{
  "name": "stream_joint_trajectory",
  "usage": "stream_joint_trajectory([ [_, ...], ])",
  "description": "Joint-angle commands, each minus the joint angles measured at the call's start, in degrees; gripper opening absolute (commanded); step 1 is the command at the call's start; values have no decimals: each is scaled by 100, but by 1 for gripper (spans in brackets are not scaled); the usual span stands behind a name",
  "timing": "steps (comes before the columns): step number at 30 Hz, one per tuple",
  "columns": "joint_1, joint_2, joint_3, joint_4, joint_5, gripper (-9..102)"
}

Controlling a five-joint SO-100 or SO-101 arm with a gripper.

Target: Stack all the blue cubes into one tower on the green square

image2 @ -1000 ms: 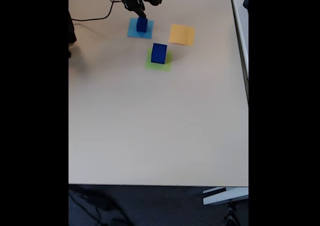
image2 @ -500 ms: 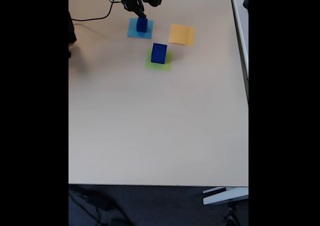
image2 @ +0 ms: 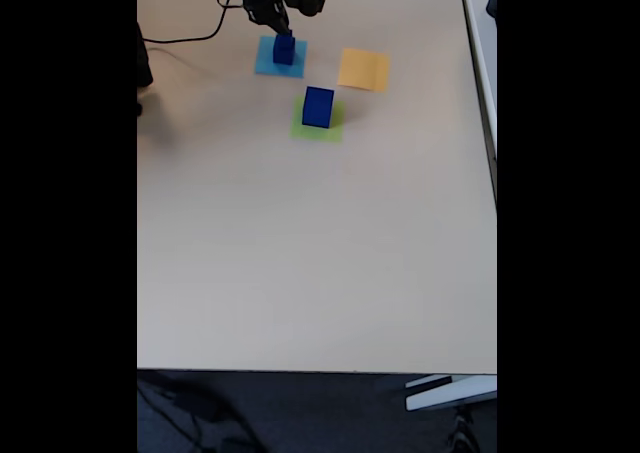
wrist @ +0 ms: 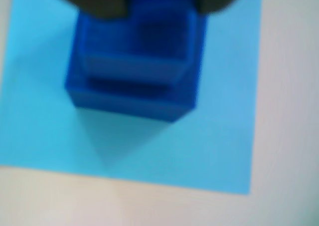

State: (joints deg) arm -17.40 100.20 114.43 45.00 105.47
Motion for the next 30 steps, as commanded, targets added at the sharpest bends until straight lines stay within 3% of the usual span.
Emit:
stream_joint_trajectory([
  [1,44,264,-26,-79,-44,2],
  [10,114,343,-62,-105,-132,2],
  [20,940,264,-1266,483,-1327,3],
  [30,1749,-703,-1802,114,-1978,2],
])
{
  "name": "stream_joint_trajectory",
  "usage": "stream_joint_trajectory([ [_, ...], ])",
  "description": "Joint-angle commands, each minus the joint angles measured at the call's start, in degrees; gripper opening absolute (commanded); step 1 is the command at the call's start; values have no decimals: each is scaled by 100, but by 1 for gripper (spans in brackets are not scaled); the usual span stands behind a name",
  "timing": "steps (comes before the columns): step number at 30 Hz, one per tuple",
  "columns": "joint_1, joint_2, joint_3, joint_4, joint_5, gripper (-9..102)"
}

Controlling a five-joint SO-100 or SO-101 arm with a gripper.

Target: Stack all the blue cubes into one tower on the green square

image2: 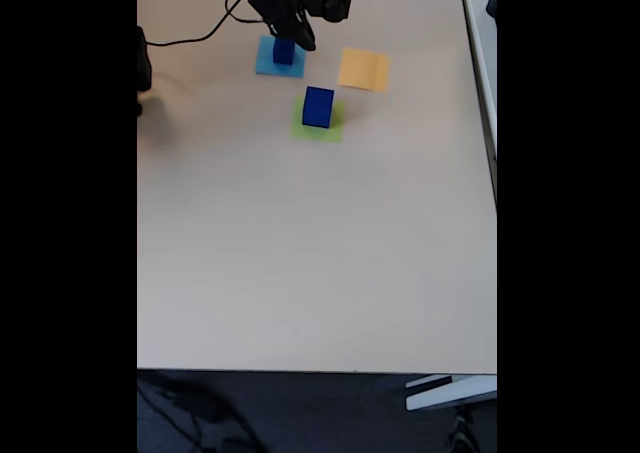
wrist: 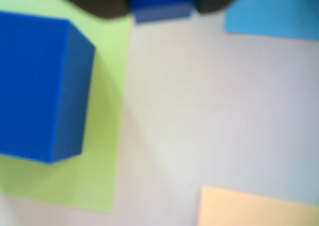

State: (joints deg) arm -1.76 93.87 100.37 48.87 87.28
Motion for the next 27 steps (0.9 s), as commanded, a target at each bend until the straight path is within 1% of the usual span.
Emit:
stream_joint_trajectory([
  [1,246,-185,-413,-378,-211,2],
  [9,668,-1011,-949,-501,-545,2],
  [27,826,-1081,-835,-475,-545,3],
])
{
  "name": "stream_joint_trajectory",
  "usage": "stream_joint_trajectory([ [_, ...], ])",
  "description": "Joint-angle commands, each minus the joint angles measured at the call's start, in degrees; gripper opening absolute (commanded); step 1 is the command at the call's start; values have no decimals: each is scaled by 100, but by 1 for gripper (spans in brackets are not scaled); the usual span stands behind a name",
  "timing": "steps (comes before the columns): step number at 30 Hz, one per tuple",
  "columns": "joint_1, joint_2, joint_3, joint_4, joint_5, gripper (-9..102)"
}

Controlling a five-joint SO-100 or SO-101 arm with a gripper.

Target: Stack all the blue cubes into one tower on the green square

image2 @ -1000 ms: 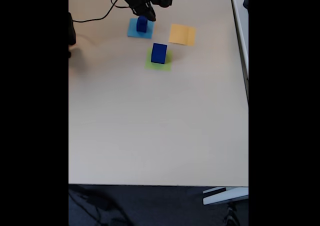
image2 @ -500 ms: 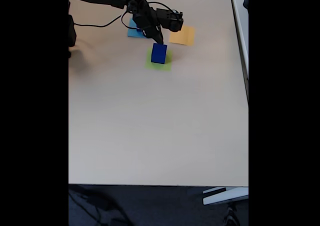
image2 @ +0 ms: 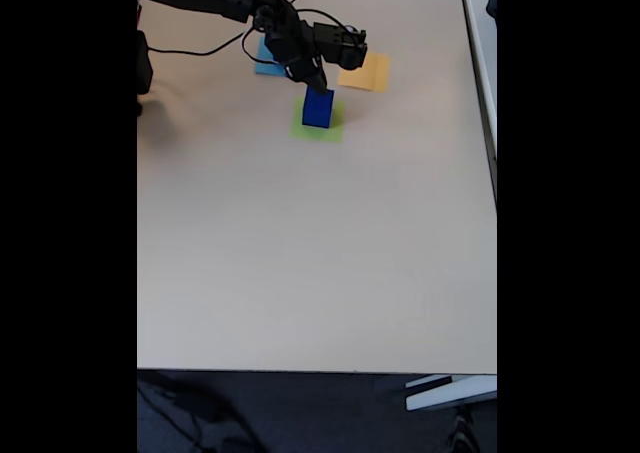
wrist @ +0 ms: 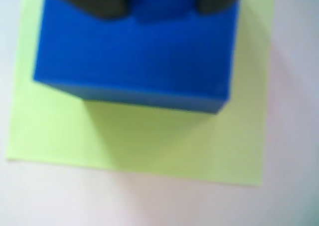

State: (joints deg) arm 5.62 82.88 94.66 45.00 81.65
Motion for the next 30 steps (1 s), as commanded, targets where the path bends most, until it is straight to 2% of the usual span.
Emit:
stream_joint_trajectory([
  [1,88,9,-246,-88,35,3],
  [13,132,-9,-53,-88,211,4],
  [19,141,18,18,-88,246,10],
  [30,114,53,26,-79,246,14],
])
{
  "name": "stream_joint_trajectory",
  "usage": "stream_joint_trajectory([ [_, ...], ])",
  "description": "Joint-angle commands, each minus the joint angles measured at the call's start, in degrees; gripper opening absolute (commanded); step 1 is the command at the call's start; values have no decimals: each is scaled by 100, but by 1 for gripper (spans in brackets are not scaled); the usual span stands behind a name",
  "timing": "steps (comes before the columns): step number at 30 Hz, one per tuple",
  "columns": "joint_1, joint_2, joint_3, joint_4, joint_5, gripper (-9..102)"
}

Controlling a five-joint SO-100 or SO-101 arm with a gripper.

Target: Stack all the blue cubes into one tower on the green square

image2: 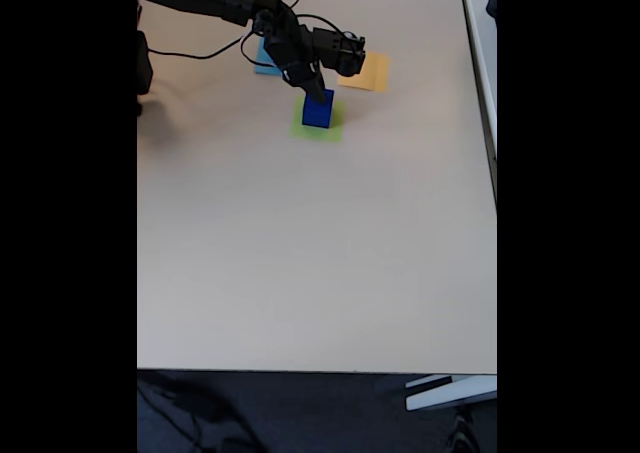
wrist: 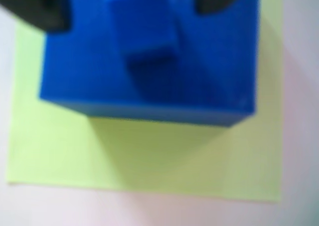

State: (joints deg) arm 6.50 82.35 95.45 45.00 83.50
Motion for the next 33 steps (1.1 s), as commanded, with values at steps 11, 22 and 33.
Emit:
stream_joint_trajectory([
  [11,-105,123,-492,-105,-62,16],
  [22,-923,193,-2241,1354,686,30],
  [33,-2101,624,-1397,1705,2610,26],
])
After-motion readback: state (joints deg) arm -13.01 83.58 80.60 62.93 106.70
